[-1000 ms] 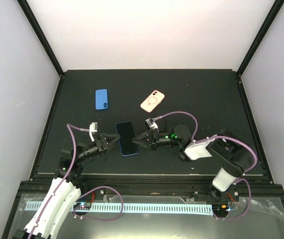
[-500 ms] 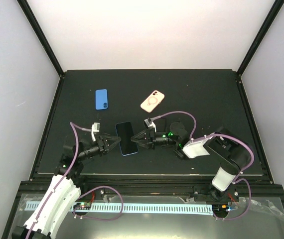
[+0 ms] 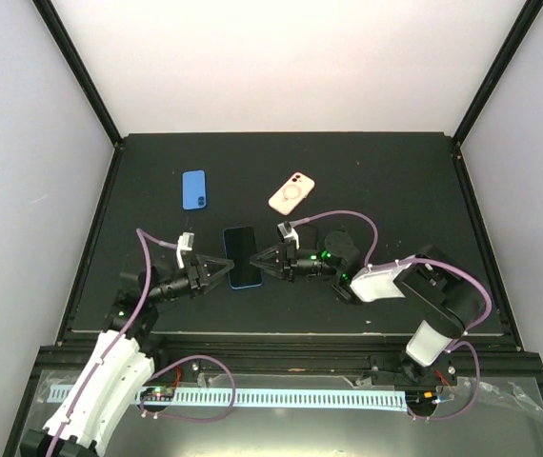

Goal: Put the phone into the phone case

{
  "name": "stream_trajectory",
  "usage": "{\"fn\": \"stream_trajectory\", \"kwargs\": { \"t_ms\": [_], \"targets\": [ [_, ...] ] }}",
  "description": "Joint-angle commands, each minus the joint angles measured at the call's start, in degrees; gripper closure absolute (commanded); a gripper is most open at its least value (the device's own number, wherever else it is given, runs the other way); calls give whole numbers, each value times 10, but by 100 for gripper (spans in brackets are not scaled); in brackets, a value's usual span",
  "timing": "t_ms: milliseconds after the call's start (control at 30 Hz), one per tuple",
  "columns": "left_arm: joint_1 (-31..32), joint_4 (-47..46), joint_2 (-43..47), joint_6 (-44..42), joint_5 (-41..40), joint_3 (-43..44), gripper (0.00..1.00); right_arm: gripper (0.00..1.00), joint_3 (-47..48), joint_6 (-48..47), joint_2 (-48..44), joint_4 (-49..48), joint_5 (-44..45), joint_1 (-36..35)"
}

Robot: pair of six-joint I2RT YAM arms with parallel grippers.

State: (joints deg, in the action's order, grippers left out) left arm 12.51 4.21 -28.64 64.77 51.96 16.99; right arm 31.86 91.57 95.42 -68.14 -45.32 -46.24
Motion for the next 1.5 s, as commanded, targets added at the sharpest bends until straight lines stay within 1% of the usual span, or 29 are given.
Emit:
{"fn": "stream_trajectory", "kwargs": {
  "t_ms": [0, 100, 200, 367, 467, 533, 600, 667, 733, 800, 867, 900, 933, 1000, 1100, 1167, 1267, 1300, 1400, 1467],
  "targets": [
    [1, -60, 34, 51, 27, -15, 38, 88, 21, 21, -26, -58, 57, 0],
    [2, -68, 52, 72, 29, -30, 38, 88, 28, 29, -26, -63, 72, 1],
    [2, -60, 63, 71, 29, -31, 47, 88, 36, 31, -26, -60, 77, 0],
    [2, -60, 54, 65, 29, -30, 71, 87, 39, 32, -25, -57, 76, 1],
    [2, -59, 39, 50, 35, -23, 83, 84, 39, 22, -26, -43, 66, 1],
    [2, -48, 31, 35, 35, -14, 91, 80, 38, 13, -25, -34, 58, 0],
    [2, -20, 25, 9, 28, 0, 97, 76, 39, 0, -27, -19, 48, 1],
    [2, 12, 20, -14, 21, 14, 98, 73, 38, -12, -28, -5, 43, 1],
    [2, 28, 18, -25, 18, 23, 98, 74, 39, -22, -30, 9, 37, 0],
    [2, 29, 18, -28, 20, 28, 98, 79, 41, -33, -30, 14, 29, 1],
    [2, 30, 20, -31, 21, 33, 92, 83, 43, -54, -35, 25, 18, 0],
    [2, 31, 20, -34, 22, 36, 86, 84, 43, -67, -38, 34, 12, 0],
    [1, 31, 21, -37, 23, 38, 76, 85, 42, -80, -44, 47, 7, 0],
    [1, 36, 24, -48, 18, 46, 65, 86, 40, -106, -60, 73, -8, 1],
    [1, 61, 32, -78, -10, 61, 47, 86, 35, -142, -95, 108, -36, -1],
    [1, 66, 38, -90, -27, 68, 40, 86, 34, -167, -117, 134, -58, -1],
    [0, 37, 42, -84, -37, 72, 36, 86, 34, -202, -148, 175, -91, -2],
    [0, 14, 41, -81, -36, 72, 36, 86, 34, -217, -158, 189, -98, -3],
    [0, -14, 31, -85, -35, 81, 37, 86, 36, -251, -186, 225, -115, -9],
    [0, -30, 22, -89, -28, 89, 39, 85, 41, -274, -201, 260, -118, -12]
  ]
}}
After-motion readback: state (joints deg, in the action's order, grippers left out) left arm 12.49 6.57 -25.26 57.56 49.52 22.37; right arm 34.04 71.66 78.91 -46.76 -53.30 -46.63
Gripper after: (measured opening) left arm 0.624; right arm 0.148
